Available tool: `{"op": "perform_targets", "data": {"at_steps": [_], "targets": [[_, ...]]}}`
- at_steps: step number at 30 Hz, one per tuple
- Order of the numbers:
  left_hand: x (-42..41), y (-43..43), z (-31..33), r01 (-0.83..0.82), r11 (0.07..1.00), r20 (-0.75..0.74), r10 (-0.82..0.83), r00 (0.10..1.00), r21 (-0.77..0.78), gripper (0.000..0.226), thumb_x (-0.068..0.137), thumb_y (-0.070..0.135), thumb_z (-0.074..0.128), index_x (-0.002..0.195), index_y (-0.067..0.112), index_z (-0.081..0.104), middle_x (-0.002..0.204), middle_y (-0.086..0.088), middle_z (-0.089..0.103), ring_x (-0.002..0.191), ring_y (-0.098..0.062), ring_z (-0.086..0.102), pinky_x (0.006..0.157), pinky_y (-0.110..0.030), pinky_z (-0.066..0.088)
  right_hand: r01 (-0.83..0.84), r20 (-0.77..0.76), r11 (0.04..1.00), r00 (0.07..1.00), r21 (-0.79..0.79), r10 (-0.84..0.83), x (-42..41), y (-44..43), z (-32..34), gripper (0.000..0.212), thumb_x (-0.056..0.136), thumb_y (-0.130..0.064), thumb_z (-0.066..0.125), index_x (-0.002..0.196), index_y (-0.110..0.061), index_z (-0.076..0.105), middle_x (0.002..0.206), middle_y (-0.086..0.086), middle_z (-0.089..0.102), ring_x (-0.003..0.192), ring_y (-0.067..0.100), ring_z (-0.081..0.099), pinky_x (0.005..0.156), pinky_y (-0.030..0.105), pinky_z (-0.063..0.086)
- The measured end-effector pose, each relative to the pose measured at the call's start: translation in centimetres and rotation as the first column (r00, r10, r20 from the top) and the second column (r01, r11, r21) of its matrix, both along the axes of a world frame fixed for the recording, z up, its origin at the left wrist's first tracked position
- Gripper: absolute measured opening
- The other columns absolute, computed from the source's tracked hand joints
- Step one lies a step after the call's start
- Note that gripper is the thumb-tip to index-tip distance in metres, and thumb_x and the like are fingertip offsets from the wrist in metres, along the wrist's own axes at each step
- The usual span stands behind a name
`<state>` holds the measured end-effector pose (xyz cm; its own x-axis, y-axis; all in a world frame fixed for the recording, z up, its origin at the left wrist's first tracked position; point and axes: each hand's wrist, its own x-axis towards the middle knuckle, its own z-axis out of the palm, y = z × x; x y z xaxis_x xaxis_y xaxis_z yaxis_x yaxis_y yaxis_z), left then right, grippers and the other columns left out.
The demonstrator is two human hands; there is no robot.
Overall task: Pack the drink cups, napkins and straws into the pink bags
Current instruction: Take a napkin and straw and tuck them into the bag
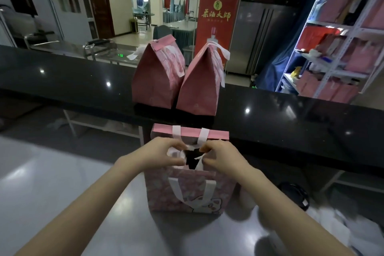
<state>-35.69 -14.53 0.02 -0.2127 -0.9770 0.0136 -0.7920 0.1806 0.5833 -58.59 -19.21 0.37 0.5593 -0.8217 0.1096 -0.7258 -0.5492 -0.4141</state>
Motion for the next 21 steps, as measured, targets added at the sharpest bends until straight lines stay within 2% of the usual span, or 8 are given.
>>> {"op": "perform_targets", "data": {"at_steps": [2,4,8,10,14,16,18,21], "targets": [[-0.2,0.1,0.3,0.044,0.999,0.084,-0.044,0.995,0.011,0.045,0.081,0.054,0.065,0.122,0.040,0.059,0.114,0.026,0.056,0.101,0.007,0.052,0.084,-0.018,0.045,-0.042,-0.011,0.999,0.999,0.028,0.043,0.1,0.1,0.3,0.029,0.081,-0.030,0.070,0.109,-0.033,0.066,0.109,-0.017,0.065,0.104,0.003,0.054,0.086,0.025,0.047],[-0.7,0.3,0.7,0.047,0.997,0.098,-0.041,0.994,-0.055,0.037,0.083,0.050,0.064,0.118,0.037,0.061,0.108,0.024,0.058,0.097,0.005,0.054,0.086,-0.024,0.050,-0.044,0.031,0.999,0.999,0.005,0.044,-0.2,0.4,0.6,0.029,0.081,-0.035,0.072,0.108,-0.035,0.065,0.105,-0.021,0.064,0.102,0.000,0.055,0.085,0.022,0.047],[-2.2,0.5,1.5,-0.012,0.977,-0.045,0.003,0.999,-0.213,0.020,0.088,0.035,0.066,0.108,0.031,0.065,0.097,0.019,0.064,0.089,0.004,0.059,0.080,-0.023,0.053,0.033,0.206,0.992,0.978,-0.118,-0.009,-2.5,1.7,1.2,0.025,0.083,-0.031,0.072,0.108,-0.029,0.068,0.100,-0.020,0.063,0.092,-0.005,0.053,0.082,0.018,0.043],[-3.9,0.5,1.9,-0.012,0.964,-0.127,-0.023,0.992,-0.267,0.016,0.089,0.030,0.067,0.104,0.030,0.066,0.092,0.018,0.065,0.086,0.006,0.061,0.077,-0.018,0.051,0.074,0.253,0.987,0.967,-0.146,-0.035,-4.5,2.3,1.5,0.024,0.085,-0.028,0.071,0.108,-0.027,0.068,0.101,-0.018,0.064,0.095,-0.002,0.055,0.084,0.018,0.045],[-9.7,0.0,2.5,0.028,0.951,-0.218,-0.099,0.971,-0.307,0.016,0.088,0.024,0.068,0.103,0.029,0.066,0.088,0.016,0.066,0.084,0.002,0.062,0.075,-0.019,0.052,0.156,0.282,0.976,0.953,-0.154,-0.108,-10.0,2.8,2.0,0.019,0.086,-0.023,0.071,0.104,-0.025,0.071,0.102,-0.016,0.066,0.099,0.002,0.057,0.089,0.021,0.046],[-13.4,-0.4,2.6,0.075,0.948,-0.218,-0.148,0.965,-0.309,0.017,0.088,0.024,0.069,0.104,0.029,0.066,0.087,0.014,0.067,0.083,0.001,0.063,0.075,-0.019,0.051,0.210,0.292,0.968,0.943,-0.138,-0.162,-13.3,3.1,1.8,0.017,0.086,-0.023,0.071,0.103,-0.024,0.071,0.100,-0.015,0.067,0.099,0.003,0.058,0.089,0.021,0.046],[-17.6,-0.9,2.6,0.134,0.939,-0.198,-0.203,0.959,-0.316,0.018,0.087,0.023,0.069,0.103,0.028,0.067,0.085,0.011,0.069,0.081,0.000,0.064,0.074,-0.020,0.051,0.262,0.285,0.959,0.933,-0.109,-0.222,-17.3,3.7,1.4,0.015,0.087,-0.024,0.070,0.102,-0.024,0.071,0.098,-0.017,0.065,0.097,0.002,0.058,0.087,0.016,0.044],[-24.9,-1.4,2.3,0.216,0.929,-0.206,-0.284,0.936,-0.302,0.018,0.086,0.023,0.070,0.102,0.029,0.067,0.082,0.011,0.070,0.078,0.001,0.064,0.074,-0.020,0.051,0.366,0.241,0.930,0.907,-0.043,-0.345,-24.4,4.7,0.7,0.012,0.087,-0.025,0.069,0.098,-0.025,0.071,0.091,-0.019,0.064,0.086,-0.004,0.058,0.076,0.005,0.040]]}}
